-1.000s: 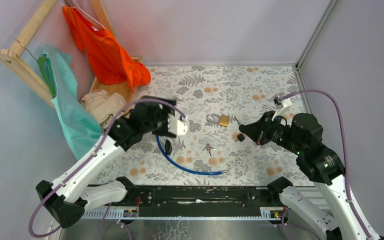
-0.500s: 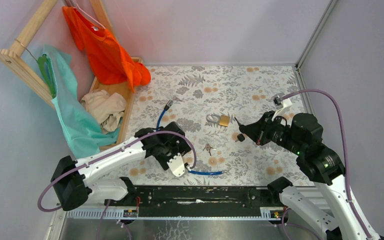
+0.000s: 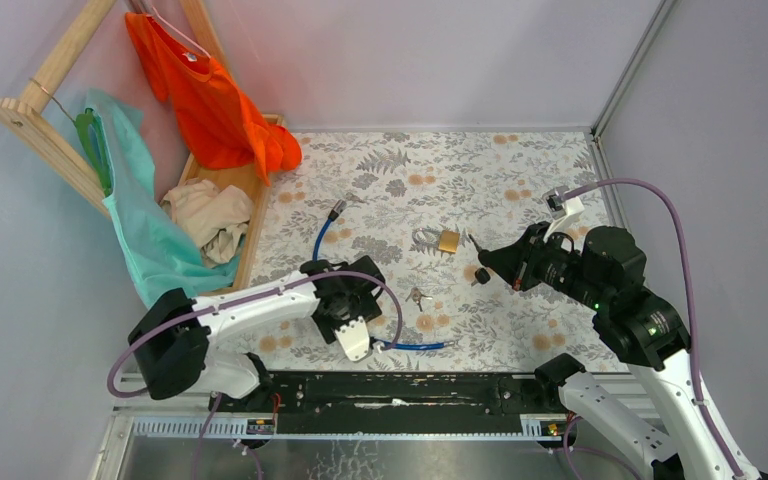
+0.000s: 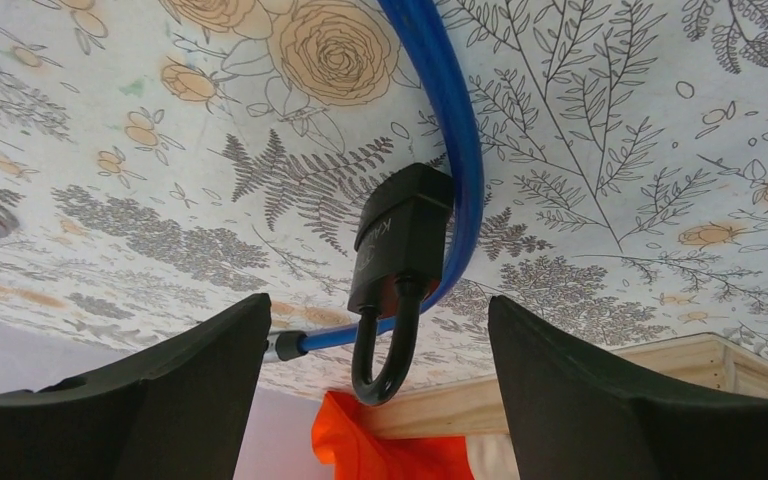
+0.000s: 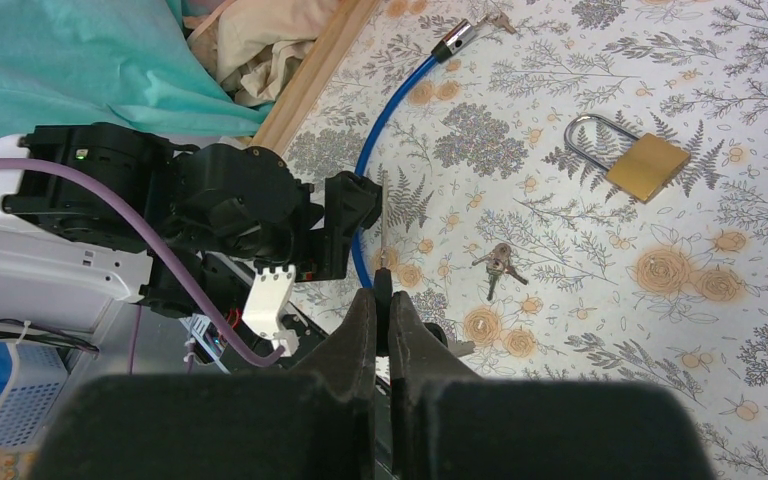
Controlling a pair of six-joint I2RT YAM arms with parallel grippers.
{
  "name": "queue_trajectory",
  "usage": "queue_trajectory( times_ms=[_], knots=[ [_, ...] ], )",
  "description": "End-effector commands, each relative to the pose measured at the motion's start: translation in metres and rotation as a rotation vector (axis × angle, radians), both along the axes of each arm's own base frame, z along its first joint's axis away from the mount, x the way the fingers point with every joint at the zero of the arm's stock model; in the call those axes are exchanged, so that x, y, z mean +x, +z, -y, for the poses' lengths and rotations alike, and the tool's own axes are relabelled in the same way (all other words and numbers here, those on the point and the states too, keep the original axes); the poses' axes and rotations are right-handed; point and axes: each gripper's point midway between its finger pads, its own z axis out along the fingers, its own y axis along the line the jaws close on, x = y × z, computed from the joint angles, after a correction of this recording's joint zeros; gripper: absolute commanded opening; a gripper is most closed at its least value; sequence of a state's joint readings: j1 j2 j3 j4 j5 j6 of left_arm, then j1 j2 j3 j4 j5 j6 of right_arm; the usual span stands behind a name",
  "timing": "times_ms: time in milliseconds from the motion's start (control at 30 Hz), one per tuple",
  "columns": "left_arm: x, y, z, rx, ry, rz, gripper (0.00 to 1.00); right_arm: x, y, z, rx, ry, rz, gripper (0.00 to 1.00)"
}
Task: Unlock with the key
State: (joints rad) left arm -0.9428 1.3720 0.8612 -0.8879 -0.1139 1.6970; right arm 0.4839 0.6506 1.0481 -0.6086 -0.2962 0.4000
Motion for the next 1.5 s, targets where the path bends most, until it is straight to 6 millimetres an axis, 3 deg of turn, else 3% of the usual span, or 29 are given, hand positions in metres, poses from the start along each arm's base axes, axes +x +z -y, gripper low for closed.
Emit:
queue_trajectory(
  times_ms=[0,100,333,567,933,1200,1467],
  knots=[
    [0.010,-0.004,0.000,0.042,0.034,0.039,0.84,0.003,0.018,-0.001,0.022,0.000,0.058,0.00],
    [0.015,-0.004,0.003,0.065,0.048,0.035,0.81,0.003,0.018,-0.001,0.028,0.001,0.056,0.00],
    [0.013,-0.016,-0.010,0.139,0.029,0.031,0.77,0.001,0.017,0.003,0.015,-0.012,0.059,0.00],
    [0.021,-0.022,-0.010,0.124,0.076,0.081,0.66,0.005,0.021,-0.001,0.027,-0.006,0.062,0.00],
    [0.035,-0.041,-0.017,0.073,0.153,0.226,0.63,0.007,0.023,-0.004,0.033,0.003,0.065,0.00],
    [0.062,-0.037,-0.012,0.074,0.281,0.364,0.56,0.006,0.024,-0.008,0.051,0.022,0.066,0.00],
    [0.062,-0.034,-0.012,0.079,0.336,0.384,0.55,0.004,0.024,-0.008,0.055,0.028,0.063,0.00]
  ],
)
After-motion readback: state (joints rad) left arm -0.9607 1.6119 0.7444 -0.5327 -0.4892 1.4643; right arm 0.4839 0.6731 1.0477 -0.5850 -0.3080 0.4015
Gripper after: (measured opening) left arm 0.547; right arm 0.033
